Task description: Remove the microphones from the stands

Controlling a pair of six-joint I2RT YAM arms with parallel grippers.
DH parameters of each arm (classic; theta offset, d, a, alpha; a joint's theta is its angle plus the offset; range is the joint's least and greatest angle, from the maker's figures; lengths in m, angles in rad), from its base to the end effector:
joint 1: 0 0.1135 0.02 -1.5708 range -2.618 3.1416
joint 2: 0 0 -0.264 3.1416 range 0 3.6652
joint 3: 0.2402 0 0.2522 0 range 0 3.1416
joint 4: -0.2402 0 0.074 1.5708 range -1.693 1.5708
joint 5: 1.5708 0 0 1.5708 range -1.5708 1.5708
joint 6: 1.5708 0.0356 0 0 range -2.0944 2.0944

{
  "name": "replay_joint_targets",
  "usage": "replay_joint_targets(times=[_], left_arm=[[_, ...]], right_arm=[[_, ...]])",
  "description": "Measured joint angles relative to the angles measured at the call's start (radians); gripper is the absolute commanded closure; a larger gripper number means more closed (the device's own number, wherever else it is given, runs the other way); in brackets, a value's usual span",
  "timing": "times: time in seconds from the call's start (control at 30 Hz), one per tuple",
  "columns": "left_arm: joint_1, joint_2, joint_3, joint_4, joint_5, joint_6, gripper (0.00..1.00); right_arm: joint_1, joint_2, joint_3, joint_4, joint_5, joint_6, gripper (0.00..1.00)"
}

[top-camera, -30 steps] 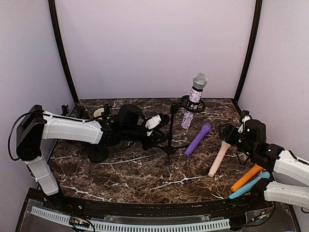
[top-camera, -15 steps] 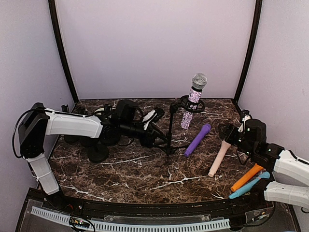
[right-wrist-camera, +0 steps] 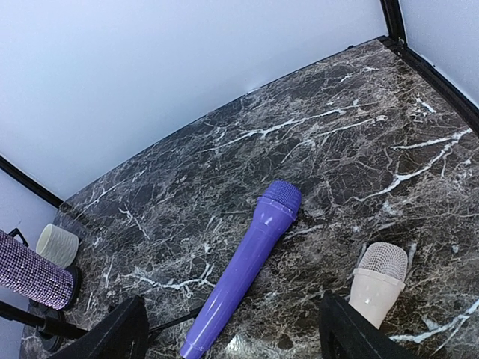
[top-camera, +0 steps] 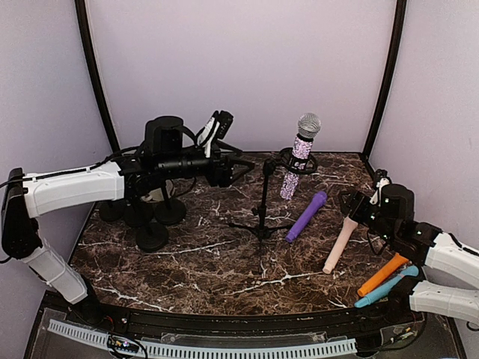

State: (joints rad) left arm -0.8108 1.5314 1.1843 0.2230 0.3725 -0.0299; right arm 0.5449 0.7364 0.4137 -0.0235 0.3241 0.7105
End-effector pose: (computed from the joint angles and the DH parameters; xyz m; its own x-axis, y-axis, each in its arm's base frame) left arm 0.2432 -0.2747 0.3371 -0.1129 0.0783 -0.9905 0.9210 0.3824 -0.0747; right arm 0.1573 0.0821 0.2335 -0.3733 0.4967 -0.7835 0.0110 0.8469 0.5316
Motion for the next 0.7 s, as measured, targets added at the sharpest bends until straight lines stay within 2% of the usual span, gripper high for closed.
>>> replay_joint_targets(times=[0.37, 0.7], left_arm=[[-0.070, 0.051, 0.243, -0.019, -0.147, -0.030, 0.30], [-0.087, 0.138, 0.254, -0.120, -0.152, 0.008, 0.30]], right_arm=[[0.000, -0.008, 0.000, 0.000, -0.011, 0.006, 0.21], [0.000, -0.004, 0.000, 0.000, -0.015, 0.006, 0.21]])
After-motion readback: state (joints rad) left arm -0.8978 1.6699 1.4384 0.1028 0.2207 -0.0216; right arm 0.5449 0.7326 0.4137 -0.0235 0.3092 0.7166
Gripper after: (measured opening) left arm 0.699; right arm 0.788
